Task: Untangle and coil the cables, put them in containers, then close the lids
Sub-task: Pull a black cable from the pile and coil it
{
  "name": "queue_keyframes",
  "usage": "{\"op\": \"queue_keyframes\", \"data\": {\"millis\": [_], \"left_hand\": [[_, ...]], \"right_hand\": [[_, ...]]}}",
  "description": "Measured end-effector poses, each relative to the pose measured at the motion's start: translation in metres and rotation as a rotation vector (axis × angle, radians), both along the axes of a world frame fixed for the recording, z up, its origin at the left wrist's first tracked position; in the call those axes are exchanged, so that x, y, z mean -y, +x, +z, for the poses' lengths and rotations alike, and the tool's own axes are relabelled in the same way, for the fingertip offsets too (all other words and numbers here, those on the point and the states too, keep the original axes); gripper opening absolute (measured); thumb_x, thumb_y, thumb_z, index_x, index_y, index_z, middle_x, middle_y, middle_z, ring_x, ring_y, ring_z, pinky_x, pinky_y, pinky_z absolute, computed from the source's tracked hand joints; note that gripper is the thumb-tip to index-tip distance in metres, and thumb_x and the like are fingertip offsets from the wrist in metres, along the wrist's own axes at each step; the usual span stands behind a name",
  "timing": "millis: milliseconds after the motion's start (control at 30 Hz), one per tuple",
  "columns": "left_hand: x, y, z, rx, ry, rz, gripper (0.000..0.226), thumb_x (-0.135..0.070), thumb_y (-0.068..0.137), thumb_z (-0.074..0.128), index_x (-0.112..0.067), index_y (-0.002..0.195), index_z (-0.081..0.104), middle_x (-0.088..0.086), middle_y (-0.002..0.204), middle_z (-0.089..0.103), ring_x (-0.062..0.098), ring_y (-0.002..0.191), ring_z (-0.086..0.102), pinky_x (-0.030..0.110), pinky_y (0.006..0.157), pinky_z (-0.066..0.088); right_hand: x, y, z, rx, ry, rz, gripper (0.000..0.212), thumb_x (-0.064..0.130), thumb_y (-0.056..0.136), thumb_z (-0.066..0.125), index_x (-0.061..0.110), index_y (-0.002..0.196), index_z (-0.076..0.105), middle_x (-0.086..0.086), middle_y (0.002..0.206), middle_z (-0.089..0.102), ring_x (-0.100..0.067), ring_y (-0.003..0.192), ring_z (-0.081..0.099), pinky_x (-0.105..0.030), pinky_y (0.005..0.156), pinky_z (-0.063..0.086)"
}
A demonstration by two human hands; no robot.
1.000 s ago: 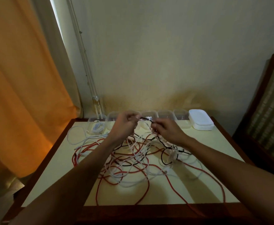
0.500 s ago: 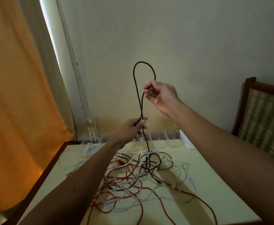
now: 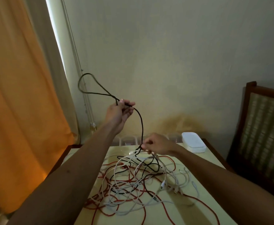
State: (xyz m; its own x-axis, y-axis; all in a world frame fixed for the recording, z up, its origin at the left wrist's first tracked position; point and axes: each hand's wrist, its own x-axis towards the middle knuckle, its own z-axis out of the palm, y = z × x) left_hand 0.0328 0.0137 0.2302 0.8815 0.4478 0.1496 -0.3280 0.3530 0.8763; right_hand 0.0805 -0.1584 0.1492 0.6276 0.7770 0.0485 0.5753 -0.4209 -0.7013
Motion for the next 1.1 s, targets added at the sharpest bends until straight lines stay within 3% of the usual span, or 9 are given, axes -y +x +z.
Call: {"op": "queue_keyframes", "data": {"millis": [167,333,467,567,667,733,833,967,1100], "left_hand": [[-0.006,-0.007,-0.02,-0.139,0.125,-0.007,0.033,-0.023,0.107,0.031,-0.004,0.098,0.056,0.015,0.092,0.067,0.019,0.071,0.063,0.029,0.071,0.057],[-0.003,-0.007,-0.024,-0.002,-0.198,-0.113,0.033,-0.022,0.107,0.031,-0.006,0.085,0.051,0.015,0.087,0.068,0.019,0.068,0.062,0.026,0.061,0.057],[-0.001,-0.005,-0.013,0.106,-0.397,-0.161,0.036,-0.023,0.107,0.03,-0.002,0.088,0.053,0.018,0.085,0.072,0.02,0.063,0.068,0.026,0.059,0.058],[-0.002,-0.012,-0.027,-0.097,-0.186,-0.159,0.035,-0.026,0.108,0.027,-0.003,0.111,0.053,0.015,0.099,0.071,0.023,0.086,0.07,0.032,0.07,0.058],[0.007,-0.028,-0.058,-0.349,0.429,-0.121,0.036,-0.033,0.107,0.031,-0.011,0.119,0.056,0.005,0.112,0.067,0.015,0.096,0.063,0.03,0.076,0.052],[0.014,-0.035,-0.084,-0.355,0.753,-0.114,0.032,-0.028,0.106,0.036,-0.011,0.118,0.06,0.001,0.107,0.065,0.012,0.094,0.058,0.026,0.073,0.047],[0.013,-0.035,-0.119,-0.336,0.999,-0.178,0.034,-0.027,0.107,0.034,-0.008,0.116,0.061,0.006,0.104,0.063,0.021,0.098,0.057,0.033,0.082,0.046],[-0.001,-0.037,-0.156,-0.489,1.274,-0.137,0.031,-0.026,0.105,0.036,-0.021,0.079,0.05,-0.001,0.079,0.052,0.02,0.08,0.051,0.03,0.067,0.037],[-0.011,-0.039,-0.174,-0.589,1.041,-0.043,0.033,-0.022,0.105,0.034,-0.012,0.086,0.058,0.006,0.085,0.06,0.02,0.081,0.056,0.03,0.072,0.042]], "right_hand": [[-0.004,0.007,0.026,-0.188,0.342,-0.182,0.015,0.01,0.099,0.055,0.005,0.098,0.07,-0.013,0.089,0.071,-0.017,0.071,0.065,-0.03,0.065,0.053],[-0.008,0.006,0.011,-0.151,0.018,0.019,0.047,0.016,0.091,0.069,0.009,0.136,0.054,-0.012,0.099,0.071,-0.015,0.075,0.068,-0.025,0.06,0.052],[-0.014,0.002,-0.017,-0.079,0.058,-0.067,0.021,0.02,0.095,0.065,0.003,0.107,0.07,-0.009,0.087,0.072,-0.015,0.073,0.07,-0.027,0.063,0.053],[-0.012,0.001,-0.012,-0.15,0.196,-0.138,0.019,0.01,0.099,0.058,-0.006,0.096,0.068,-0.016,0.083,0.071,-0.013,0.063,0.067,-0.021,0.059,0.053],[-0.015,0.0,0.006,-0.37,0.469,-0.27,0.021,0.005,0.1,0.052,-0.012,0.094,0.063,-0.02,0.077,0.068,-0.021,0.063,0.067,-0.027,0.062,0.058],[-0.019,0.0,0.02,-0.455,0.585,-0.346,0.021,0.005,0.101,0.052,-0.009,0.089,0.063,-0.02,0.074,0.067,-0.021,0.06,0.068,-0.027,0.06,0.059],[-0.023,-0.003,0.035,-0.657,0.79,-0.37,0.023,0.005,0.101,0.05,-0.006,0.084,0.059,-0.018,0.067,0.065,-0.021,0.054,0.066,-0.027,0.058,0.059],[-0.011,0.01,0.054,-1.021,1.245,-0.41,0.026,0.007,0.102,0.046,0.002,0.077,0.054,-0.01,0.054,0.06,-0.017,0.046,0.062,-0.024,0.047,0.054],[0.0,0.011,0.057,-0.974,1.143,-0.454,0.027,0.01,0.103,0.045,0.003,0.078,0.052,-0.009,0.052,0.06,-0.017,0.045,0.06,-0.023,0.044,0.051]]}}
